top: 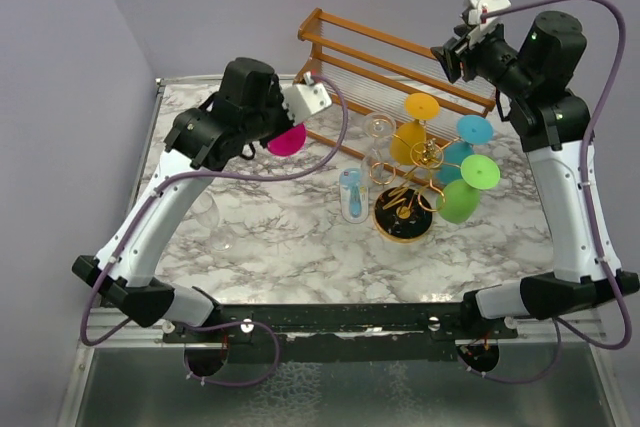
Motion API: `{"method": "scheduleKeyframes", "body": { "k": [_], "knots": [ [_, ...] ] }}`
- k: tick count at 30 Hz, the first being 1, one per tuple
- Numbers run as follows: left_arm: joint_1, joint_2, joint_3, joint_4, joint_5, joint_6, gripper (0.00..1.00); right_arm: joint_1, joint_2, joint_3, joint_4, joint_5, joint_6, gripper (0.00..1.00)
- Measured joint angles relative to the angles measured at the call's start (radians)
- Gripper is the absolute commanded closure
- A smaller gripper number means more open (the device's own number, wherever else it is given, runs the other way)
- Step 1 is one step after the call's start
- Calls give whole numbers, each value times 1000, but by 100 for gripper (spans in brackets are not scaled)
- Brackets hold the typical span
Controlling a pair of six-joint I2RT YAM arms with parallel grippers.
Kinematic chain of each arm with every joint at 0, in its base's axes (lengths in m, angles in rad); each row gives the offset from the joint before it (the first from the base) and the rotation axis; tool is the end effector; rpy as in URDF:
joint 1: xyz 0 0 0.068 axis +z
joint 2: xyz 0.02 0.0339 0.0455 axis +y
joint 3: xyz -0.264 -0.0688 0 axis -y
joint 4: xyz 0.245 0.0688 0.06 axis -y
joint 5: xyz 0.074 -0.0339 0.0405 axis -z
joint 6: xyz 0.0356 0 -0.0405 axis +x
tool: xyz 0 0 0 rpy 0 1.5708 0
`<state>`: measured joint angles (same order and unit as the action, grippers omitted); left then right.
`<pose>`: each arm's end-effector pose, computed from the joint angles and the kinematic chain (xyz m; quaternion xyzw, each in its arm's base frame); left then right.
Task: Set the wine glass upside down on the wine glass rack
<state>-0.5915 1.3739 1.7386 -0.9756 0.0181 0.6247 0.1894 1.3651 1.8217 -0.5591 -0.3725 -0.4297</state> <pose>0.2201 -0.1486 0.4530 0.5102 0.7256 -0.0004 0.4618 0.2589 0.0628 0.5228 -0.3404 0.6571 0.0576 0.6701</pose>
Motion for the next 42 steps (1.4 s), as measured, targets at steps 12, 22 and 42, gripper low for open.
{"method": "scheduleKeyframes", "body": {
  "k": [12,22,42],
  "knots": [
    [0,163,349,208,-275,-164,100,-1,209,107,83,-154,311,50],
    [0,153,404,341,-114,-344,100,6,254,35,255,-437,642,50],
    [0,158,411,370,121,-492,100,13,250,-122,450,-486,964,64]
  ]
}}
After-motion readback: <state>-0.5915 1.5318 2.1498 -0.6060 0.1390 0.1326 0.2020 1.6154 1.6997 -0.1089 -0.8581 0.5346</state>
